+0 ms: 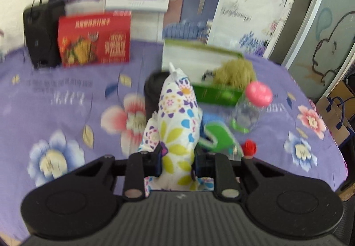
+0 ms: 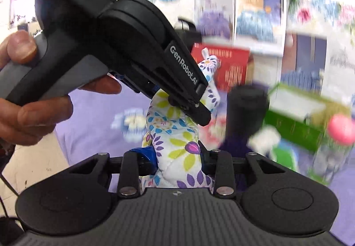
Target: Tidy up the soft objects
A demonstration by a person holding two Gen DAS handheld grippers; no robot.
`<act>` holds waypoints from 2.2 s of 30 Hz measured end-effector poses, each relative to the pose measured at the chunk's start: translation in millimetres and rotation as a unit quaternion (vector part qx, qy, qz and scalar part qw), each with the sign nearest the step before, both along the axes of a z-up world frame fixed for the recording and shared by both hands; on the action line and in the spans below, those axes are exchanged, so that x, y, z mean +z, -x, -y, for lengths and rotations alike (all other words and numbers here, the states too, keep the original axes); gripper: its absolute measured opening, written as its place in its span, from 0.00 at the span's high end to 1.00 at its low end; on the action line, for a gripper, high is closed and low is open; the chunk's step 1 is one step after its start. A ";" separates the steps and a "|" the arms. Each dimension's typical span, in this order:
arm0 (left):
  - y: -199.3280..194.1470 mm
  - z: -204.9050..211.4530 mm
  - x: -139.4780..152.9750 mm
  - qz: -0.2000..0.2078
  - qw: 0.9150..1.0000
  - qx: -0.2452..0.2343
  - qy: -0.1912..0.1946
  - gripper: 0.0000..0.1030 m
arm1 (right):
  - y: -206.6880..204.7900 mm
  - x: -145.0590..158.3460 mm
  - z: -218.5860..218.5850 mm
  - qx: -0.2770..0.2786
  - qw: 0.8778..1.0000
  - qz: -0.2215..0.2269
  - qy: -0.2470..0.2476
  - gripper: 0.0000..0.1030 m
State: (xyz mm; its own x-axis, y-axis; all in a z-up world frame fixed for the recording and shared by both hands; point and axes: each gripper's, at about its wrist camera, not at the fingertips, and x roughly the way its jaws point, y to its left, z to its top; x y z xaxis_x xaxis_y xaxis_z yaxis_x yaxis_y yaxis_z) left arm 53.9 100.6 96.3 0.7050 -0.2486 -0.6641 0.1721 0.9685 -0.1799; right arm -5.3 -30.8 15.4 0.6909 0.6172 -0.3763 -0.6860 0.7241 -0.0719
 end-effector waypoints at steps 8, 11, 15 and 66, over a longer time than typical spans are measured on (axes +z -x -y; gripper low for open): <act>-138.2 47.7 66.6 0.041 0.998 -0.051 0.002 0.80 | -105.8 75.6 25.0 -0.068 0.996 0.053 0.039 0.83; -197.0 68.3 72.1 0.033 0.998 -0.055 -0.005 0.80 | -166.0 91.8 36.3 -0.088 0.994 0.035 0.061 0.83; -272.9 89.4 50.8 0.001 0.998 -0.046 -0.034 0.78 | -240.4 85.1 44.8 -0.100 0.992 -0.010 0.072 0.81; 32.1 13.0 -82.5 0.039 0.997 0.065 -0.020 0.01 | -13.0 -48.8 109.6 -0.328 0.937 -0.093 -0.078 0.65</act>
